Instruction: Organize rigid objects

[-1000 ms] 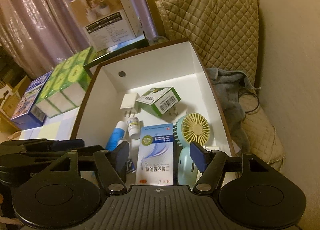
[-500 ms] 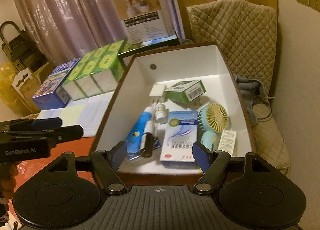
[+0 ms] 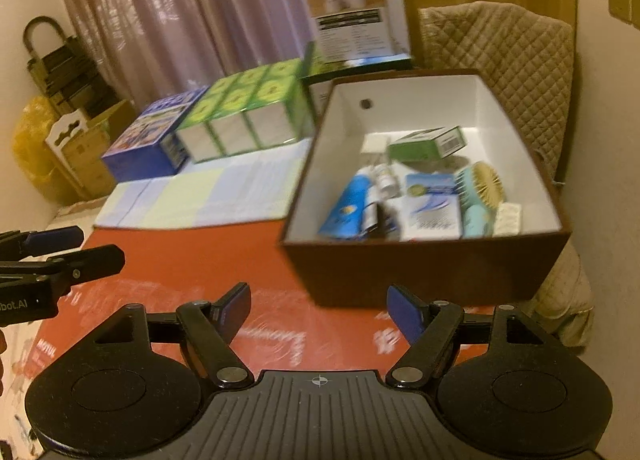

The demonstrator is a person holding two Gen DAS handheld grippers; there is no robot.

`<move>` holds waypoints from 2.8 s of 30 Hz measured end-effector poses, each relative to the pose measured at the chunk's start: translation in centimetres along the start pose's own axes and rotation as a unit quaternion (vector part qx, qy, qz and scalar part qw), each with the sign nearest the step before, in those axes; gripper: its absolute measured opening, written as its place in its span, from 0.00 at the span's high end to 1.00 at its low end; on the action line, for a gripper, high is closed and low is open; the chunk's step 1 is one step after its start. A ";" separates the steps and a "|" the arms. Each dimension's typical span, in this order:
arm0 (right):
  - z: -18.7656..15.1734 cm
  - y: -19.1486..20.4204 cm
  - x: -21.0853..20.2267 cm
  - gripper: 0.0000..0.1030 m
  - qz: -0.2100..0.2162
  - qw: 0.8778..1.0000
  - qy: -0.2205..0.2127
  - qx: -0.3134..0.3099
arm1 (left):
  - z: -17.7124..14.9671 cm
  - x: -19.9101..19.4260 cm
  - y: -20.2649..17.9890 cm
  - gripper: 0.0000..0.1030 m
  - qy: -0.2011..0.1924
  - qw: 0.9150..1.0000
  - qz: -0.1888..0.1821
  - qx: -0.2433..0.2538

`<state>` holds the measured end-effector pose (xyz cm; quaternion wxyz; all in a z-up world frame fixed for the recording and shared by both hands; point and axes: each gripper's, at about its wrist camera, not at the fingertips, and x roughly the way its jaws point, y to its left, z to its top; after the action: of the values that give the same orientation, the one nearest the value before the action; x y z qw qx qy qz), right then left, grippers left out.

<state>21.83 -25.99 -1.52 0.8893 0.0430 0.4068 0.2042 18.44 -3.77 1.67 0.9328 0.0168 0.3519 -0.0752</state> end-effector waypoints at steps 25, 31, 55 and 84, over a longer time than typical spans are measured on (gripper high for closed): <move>-11.7 11.9 -7.3 0.29 0.005 1.000 0.009 -0.019 | -11.7 -12.1 4.8 0.29 0.046 0.998 0.024 -0.047; -13.4 13.5 -7.8 0.29 0.012 0.999 0.019 -0.028 | -13.3 -13.5 5.2 0.32 0.055 0.996 0.036 -0.054; -15.1 14.8 -8.6 0.29 0.011 0.999 0.034 -0.037 | -14.8 -15.4 4.8 0.32 0.056 0.997 0.031 -0.053; -15.2 14.7 -8.5 0.29 0.012 0.999 0.037 -0.038 | -14.8 -15.2 4.0 0.32 0.058 0.996 0.030 -0.054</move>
<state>0.80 -17.35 -2.05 0.8722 0.0069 0.4307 0.2317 -1.84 3.41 0.47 0.9123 -0.0184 0.4082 -0.0268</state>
